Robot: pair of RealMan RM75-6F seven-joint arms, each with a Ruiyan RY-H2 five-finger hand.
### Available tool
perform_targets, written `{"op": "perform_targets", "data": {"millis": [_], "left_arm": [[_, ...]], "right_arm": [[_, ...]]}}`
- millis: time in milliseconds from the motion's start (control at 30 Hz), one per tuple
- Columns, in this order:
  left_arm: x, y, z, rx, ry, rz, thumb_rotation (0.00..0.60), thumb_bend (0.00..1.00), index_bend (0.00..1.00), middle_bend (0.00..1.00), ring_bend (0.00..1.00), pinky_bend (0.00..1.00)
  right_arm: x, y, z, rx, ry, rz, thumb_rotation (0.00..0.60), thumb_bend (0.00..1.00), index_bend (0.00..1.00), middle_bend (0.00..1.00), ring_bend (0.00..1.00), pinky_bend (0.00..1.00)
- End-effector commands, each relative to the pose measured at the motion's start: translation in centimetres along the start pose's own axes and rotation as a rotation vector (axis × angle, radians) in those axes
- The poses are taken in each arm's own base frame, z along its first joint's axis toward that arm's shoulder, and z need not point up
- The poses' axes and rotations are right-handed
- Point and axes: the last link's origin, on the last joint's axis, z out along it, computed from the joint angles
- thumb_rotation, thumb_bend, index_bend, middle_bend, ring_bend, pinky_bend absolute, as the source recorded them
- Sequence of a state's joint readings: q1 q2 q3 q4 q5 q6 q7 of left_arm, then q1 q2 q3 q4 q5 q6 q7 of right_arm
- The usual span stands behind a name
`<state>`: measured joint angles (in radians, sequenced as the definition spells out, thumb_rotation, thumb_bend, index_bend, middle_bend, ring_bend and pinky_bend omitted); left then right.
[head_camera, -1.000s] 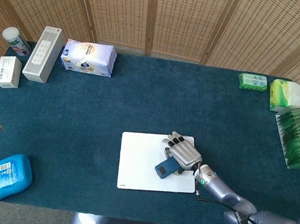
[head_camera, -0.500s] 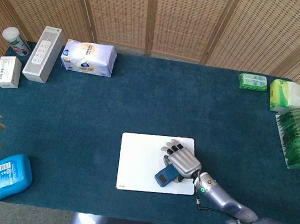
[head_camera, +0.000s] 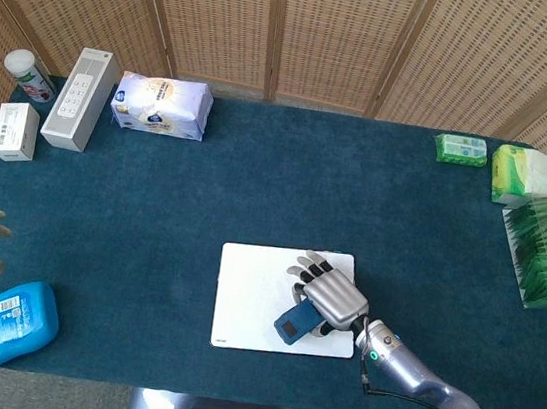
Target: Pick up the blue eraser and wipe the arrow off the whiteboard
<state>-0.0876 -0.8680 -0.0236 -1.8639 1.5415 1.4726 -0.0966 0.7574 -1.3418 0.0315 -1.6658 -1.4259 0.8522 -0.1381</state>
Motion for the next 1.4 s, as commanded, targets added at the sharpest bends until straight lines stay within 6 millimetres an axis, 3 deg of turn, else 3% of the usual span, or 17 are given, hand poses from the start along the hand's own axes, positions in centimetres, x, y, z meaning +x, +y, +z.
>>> {"op": "perform_targets", "data": {"millis": [33,467,1033,1400], "left_arm": [[-0.1,0.1,0.1,-0.003,0.000,-0.002,0.600,0.43,0.35,0.27,0.21,0.14],[-0.2,0.5,0.2,-0.007,-0.006,0.002,0.600,0.43,0.35,0.27,0.21,0.14],[-0.1,0.1,-0.1,0.006,-0.012,0.005,0.600,0.43,0.35,0.26,0.21,0.14],[0.0,-0.3,-0.4,0.022,-0.009,0.006,0.599,0.43,0.35,0.26,0.21,0.14]], "right_arm": [[0.9,0.5,-0.2,-0.017,0.035,0.030,0.600,0.07,0.63,0.19,0.00,0.00],[-0.1,0.4,0.9,-0.011,0.024,0.059,0.600,0.07,0.63,0.19,0.00,0.00],[-3.2,-2.6,4.5,0.056,-0.065,0.050,0.600,0.07,0.63,0.19,0.00,0.00],[-3.6,-1.6,5.1,0.024,-0.079,0.051,0.600,0.07,0.63,0.19,0.00,0.00]]}}
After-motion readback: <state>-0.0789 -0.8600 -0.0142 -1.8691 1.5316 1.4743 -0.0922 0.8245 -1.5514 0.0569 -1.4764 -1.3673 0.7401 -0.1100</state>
